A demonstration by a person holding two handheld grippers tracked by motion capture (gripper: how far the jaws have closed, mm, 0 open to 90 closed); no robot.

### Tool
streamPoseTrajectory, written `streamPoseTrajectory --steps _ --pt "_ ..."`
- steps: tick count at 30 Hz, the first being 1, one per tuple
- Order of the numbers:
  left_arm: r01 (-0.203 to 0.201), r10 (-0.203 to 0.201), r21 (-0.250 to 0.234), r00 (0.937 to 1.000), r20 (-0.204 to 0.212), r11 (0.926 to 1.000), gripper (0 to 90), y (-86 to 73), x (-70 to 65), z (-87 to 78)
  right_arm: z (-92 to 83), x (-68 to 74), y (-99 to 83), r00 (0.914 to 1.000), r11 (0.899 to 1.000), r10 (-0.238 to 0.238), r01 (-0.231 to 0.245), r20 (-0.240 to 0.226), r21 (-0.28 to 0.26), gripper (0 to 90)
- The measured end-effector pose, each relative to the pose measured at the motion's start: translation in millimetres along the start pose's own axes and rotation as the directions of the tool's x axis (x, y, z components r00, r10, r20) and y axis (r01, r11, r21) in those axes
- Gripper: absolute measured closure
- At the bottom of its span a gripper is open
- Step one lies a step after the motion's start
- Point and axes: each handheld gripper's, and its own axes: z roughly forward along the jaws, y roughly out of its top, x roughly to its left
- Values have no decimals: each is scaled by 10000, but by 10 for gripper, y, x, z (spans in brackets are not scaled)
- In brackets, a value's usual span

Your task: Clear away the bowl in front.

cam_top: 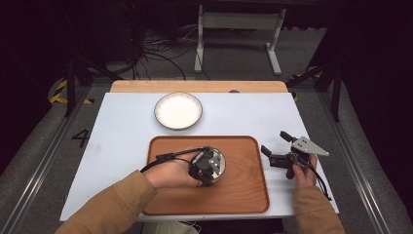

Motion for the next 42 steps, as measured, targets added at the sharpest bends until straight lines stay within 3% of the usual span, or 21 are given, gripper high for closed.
streamPoseTrajectory --steps 6,12,16,19,21,22,23,26,28,31,32,33,34,39,40,42 --pt "179 -178 -285 9998 50 9994 759 1 -7 -40 -1 -2 0 10000 10000 21 -21 2 2 12" --pt "461 -455 -925 9989 87 9946 622 17 -17 -111 -1 -6 -1 10000 10000 37 -37 -3 -14 12" --pt "680 -700 -1446 9975 -91 9871 524 14 -23 -169 0 -10 -1 10000 10000 61 -61 -26 -33 14" --pt "1022 -1119 -2079 9931 -353 9728 436 -9 -43 -243 -4 -17 -1 9999 10000 94 -95 -61 -25 15" --pt "1015 -1180 -2480 9916 -524 9634 356 -22 -49 -273 -5 -22 -1 9999 9999 152 -152 -43 -38 15" --pt "1015 -1180 -2480 9916 -524 9634 329 -22 -49 -273 -5 -23 -1 9998 9998 203 -203 -24 -51 15" --pt "1179 -1445 -2870 9868 -733 9507 298 -30 -55 -302 -6 -23 -1 9998 9998 209 -209 -17 -60 15" --pt "1264 -1626 -3237 9828 -872 9377 225 -40 -59 -330 -6 -20 -1 9998 9998 176 -177 -9 -58 15" --pt "1410 -1845 -3544 9785 -918 9244 196 -51 -62 -352 -7 -20 -1 9999 9999 151 -151 -17 -47 15" --pt "1452 -2043 -3934 9724 -1124 9078 182 -78 -64 -390 -7 -22 -2 9999 9999 167 -167 -31 -44 15" --pt "1452 -2043 -3934 9724 -1124 9078 175 -78 -64 -390 -6 -22 -2 9999 9998 168 -168 -40 -45 15" --pt "1490 -2126 -4073 9703 -1153 9010 175 -89 -69 -405 -6 -23 -2 9998 9998 170 -170 -52 -44 15" --pt "1529 -2262 -4360 9665 -1211 8869 174 -116 -88 -439 -6 -24 -2 9998 9998 180 -180 -42 -50 15" --pt "1577 -2573 -5004 9567 -1361 8513 170 -202 -135 -519 -7 -27 -2 9998 9998 213 -213 -20 -57 15" --pt "1577 -2573 -5004 9567 -1361 8513 169 -202 -135 -519 -7 -27 -2 9998 9998 213 -213 -20 -57 15" --pt "1718 -2832 -5122 9477 -1474 8415 166 -254 -145 -549 -6 -23 -2 9998 9997 219 -219 -21 -60 15"
